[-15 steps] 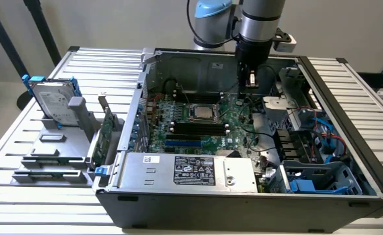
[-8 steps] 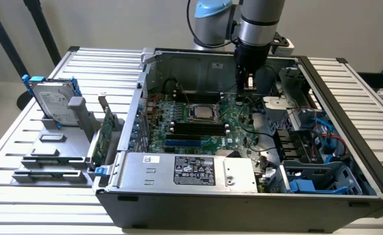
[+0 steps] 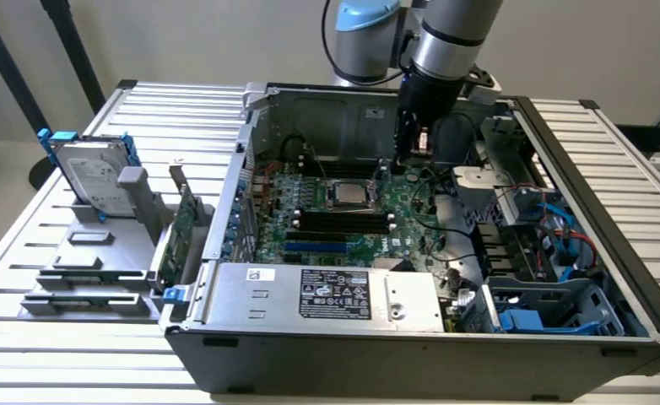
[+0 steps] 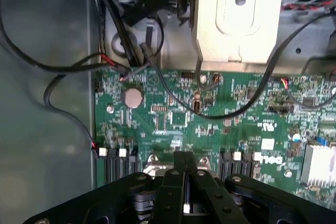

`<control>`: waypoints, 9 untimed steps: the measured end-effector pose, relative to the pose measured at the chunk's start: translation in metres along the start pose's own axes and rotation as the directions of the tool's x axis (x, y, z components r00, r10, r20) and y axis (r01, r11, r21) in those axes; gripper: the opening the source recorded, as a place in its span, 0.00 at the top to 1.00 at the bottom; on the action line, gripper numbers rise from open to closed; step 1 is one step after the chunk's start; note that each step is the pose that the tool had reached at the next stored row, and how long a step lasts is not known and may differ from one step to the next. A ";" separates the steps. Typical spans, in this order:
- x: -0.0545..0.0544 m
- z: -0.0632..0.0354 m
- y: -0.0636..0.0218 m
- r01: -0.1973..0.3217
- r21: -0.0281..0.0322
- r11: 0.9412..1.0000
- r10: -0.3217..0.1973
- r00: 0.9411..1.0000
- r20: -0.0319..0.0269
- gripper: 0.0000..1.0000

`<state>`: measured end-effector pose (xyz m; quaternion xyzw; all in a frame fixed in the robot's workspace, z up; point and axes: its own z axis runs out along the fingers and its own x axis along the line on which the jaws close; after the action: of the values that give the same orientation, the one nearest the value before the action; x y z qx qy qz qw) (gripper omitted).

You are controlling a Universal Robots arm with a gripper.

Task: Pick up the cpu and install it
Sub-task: 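Close the cpu cover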

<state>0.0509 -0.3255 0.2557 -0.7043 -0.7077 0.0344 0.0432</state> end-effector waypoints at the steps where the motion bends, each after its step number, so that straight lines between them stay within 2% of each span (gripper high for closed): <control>1: 0.000 0.0000 0.0000 0.000 0.018 1.000 0.000 1.000 0.000 0.89; 5: -0.001 0.0000 0.0000 -0.001 0.091 0.996 0.001 1.000 0.001 0.89; 6: -0.001 0.0001 -0.0003 -0.001 0.107 0.994 0.001 1.000 0.001 0.89; 9: -0.003 0.0006 -0.0018 -0.002 0.142 0.990 0.002 1.000 0.001 0.89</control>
<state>0.0491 -0.3289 0.2553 -0.7001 -0.7028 0.0852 0.0929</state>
